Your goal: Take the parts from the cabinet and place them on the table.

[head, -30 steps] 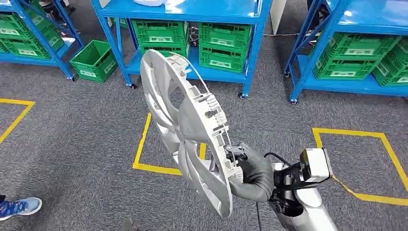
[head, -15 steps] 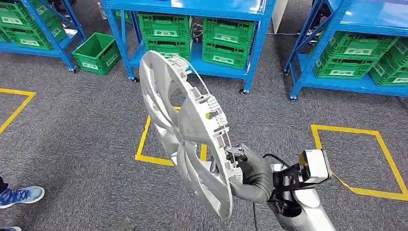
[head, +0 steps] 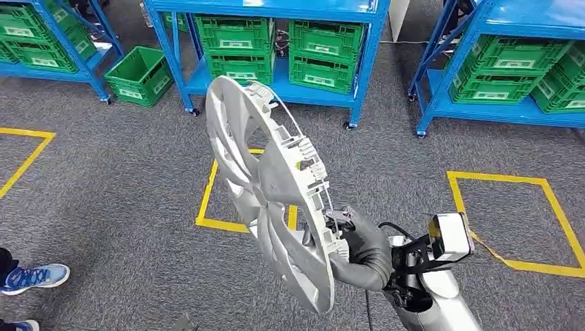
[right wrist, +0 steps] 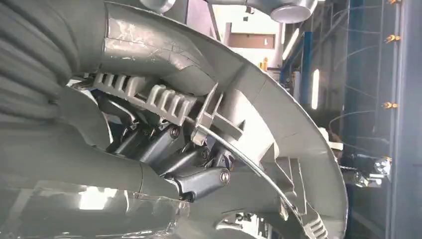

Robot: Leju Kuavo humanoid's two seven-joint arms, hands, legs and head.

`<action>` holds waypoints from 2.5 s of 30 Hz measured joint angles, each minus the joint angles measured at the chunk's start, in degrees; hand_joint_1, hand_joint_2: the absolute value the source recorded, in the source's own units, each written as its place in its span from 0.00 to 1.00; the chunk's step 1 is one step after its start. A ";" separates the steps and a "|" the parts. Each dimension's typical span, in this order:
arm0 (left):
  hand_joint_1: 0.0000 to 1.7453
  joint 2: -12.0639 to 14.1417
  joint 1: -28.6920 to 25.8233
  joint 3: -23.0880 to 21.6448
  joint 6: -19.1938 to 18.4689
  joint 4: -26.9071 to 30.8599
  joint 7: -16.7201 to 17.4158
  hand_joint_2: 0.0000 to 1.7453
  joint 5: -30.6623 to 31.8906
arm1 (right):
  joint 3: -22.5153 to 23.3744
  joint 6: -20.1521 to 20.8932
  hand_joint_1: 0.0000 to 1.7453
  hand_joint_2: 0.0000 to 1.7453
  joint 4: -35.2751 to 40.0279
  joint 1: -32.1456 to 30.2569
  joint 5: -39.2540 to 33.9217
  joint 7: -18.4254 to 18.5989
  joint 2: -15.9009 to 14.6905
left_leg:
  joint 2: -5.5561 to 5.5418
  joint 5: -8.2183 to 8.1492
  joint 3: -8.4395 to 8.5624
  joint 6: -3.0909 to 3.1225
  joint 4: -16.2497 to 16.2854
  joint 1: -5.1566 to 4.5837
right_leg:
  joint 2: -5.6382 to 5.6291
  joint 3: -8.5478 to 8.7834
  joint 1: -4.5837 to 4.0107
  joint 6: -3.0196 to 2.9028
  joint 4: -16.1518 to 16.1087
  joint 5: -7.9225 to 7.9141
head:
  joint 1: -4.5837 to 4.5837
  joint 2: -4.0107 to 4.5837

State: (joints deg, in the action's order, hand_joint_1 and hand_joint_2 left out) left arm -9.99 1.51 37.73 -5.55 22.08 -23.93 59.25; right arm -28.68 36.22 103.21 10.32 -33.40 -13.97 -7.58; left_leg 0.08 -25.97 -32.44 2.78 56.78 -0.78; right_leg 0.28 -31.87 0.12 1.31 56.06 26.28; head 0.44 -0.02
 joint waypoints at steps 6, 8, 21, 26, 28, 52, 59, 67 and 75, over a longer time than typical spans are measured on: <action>0.00 0.04 0.07 0.00 0.04 0.00 0.13 1.00 0.02 | 0.00 0.02 1.00 1.00 0.02 0.00 -0.31 0.00 0.02 | 0.01 0.29 -0.15 -0.48 -0.03 0.30 | 0.00 -0.15 -0.31 -0.45 0.04 -0.25 | -0.02 0.00; 0.00 0.04 0.07 0.00 0.04 0.00 0.15 1.00 0.09 | 0.00 0.02 1.00 1.00 0.02 -0.02 -0.31 0.07 0.02 | 0.02 0.38 -0.23 -0.62 -0.03 0.32 | 0.00 -0.24 -0.33 -0.63 0.05 -0.37 | -0.02 0.00; 0.00 -0.04 0.19 0.02 0.09 0.00 0.22 1.00 0.17 | 0.02 0.11 1.00 1.00 0.02 -0.54 -0.92 0.15 -0.31 | 0.60 2.58 -0.92 -0.49 -1.76 2.08 | -0.05 -4.09 2.51 3.46 8.91 2.93 | -0.07 0.00; 0.00 0.26 0.06 0.02 0.09 0.07 0.24 1.00 0.17 | -0.02 0.15 1.00 1.00 0.02 -0.57 -1.03 0.26 -0.28 | 0.62 1.81 -2.82 -2.93 1.07 2.49 | -0.57 -1.10 2.32 1.87 2.64 1.46 | -0.39 0.00; 0.00 0.28 0.05 0.02 0.09 0.07 0.24 1.00 0.17 | -0.02 0.17 1.00 1.00 0.02 -0.59 -1.07 0.26 -0.26 | 0.68 1.54 -2.97 -3.36 1.36 3.05 | -0.73 -1.20 2.50 0.97 2.52 1.11 | -0.33 0.00; 0.00 0.22 -0.02 0.04 0.07 0.22 0.48 1.00 0.17 | -0.37 -0.09 1.00 1.00 0.13 -0.37 -0.35 1.09 0.02 | 0.26 0.73 -0.42 0.38 -0.30 1.09 | -0.58 -3.80 1.22 2.68 7.96 2.57 | -0.22 0.00; 0.00 0.06 -0.17 0.39 -0.24 0.26 0.66 1.00 0.17 | -0.37 -0.37 1.00 1.00 0.13 -0.13 1.79 0.11 0.04 | 0.10 0.03 -1.51 -1.73 1.18 1.04 | -0.25 -0.26 1.51 -0.09 0.74 0.23 | -0.11 0.00; 0.00 0.07 -0.58 0.74 -0.26 0.26 0.68 1.00 0.35 | -0.61 -0.39 1.00 1.00 0.13 -0.17 2.56 -0.33 0.20 | 0.32 -2.89 -5.48 -2.96 10.84 1.85 | 1.33 -0.27 1.33 -0.68 0.79 0.21 | 0.09 0.00; 0.00 -0.07 -0.55 0.81 -0.26 0.52 0.68 1.00 0.44 | -0.79 -0.46 1.00 1.00 0.22 -0.08 2.93 -0.52 0.35 | 0.81 0.89 -0.71 -0.14 -0.42 1.08 | 2.23 -1.21 0.91 0.96 1.86 1.09 | -0.11 0.00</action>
State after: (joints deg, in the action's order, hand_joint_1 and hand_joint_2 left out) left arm -10.05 0.96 38.53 -5.81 22.60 -23.26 59.69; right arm -29.46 35.76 103.43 10.24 -30.47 -14.49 -7.23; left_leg 0.89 -25.08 -33.15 2.64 56.36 0.30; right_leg 2.51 -33.08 1.02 2.27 57.91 27.36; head 0.33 -0.02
